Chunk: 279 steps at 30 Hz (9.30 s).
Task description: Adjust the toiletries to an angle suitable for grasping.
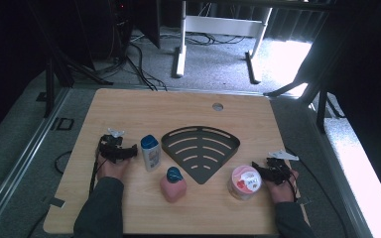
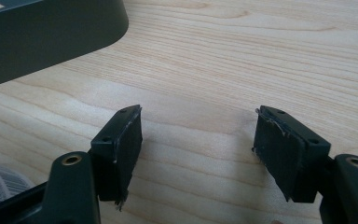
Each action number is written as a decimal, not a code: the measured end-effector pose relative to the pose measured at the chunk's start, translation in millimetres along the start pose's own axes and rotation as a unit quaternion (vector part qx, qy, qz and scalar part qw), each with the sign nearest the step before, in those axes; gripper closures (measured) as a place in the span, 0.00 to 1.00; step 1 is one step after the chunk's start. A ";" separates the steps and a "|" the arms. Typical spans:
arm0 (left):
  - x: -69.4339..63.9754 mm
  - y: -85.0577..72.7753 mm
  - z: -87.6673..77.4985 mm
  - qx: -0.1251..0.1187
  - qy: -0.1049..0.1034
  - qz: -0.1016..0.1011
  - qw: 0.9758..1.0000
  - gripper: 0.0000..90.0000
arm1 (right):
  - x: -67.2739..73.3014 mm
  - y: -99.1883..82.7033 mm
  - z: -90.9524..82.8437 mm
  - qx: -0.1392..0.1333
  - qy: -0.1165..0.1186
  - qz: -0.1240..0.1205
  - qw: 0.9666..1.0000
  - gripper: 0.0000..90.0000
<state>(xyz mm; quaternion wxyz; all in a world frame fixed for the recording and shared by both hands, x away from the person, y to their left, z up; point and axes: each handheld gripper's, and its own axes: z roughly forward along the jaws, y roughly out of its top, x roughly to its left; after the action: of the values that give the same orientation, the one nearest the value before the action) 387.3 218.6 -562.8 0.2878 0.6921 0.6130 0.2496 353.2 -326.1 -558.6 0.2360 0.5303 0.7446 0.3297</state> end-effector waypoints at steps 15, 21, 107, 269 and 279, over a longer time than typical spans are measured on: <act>2.0 -5.1 -17.0 0.008 -0.026 0.028 0.999 0.80 | 0.1 0.0 0.0 0.000 0.001 -0.001 1.000 0.35; 1.6 -8.6 -34.9 -0.003 -0.078 0.015 0.997 0.80 | 0.8 -0.5 -0.6 0.000 -0.001 0.001 1.000 0.36; -98.2 -30.0 -62.5 -0.041 -0.166 0.230 0.958 0.96 | -0.8 0.3 0.4 0.000 0.007 -0.007 1.000 0.35; -155.4 -33.3 -137.6 -0.032 -0.327 0.285 0.900 1.00 | -0.7 0.6 0.6 0.001 0.007 -0.007 1.000 0.35; -145.0 -24.5 -129.7 -0.033 -0.318 0.295 0.901 1.00 | -0.8 0.5 0.6 0.001 0.007 -0.007 1.000 0.35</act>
<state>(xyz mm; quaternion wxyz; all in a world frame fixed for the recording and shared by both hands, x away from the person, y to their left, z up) 261.5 88.7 -487.0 0.4033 0.8738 0.2484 0.1101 354.3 -326.6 -558.6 0.2331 0.5227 0.7503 0.3310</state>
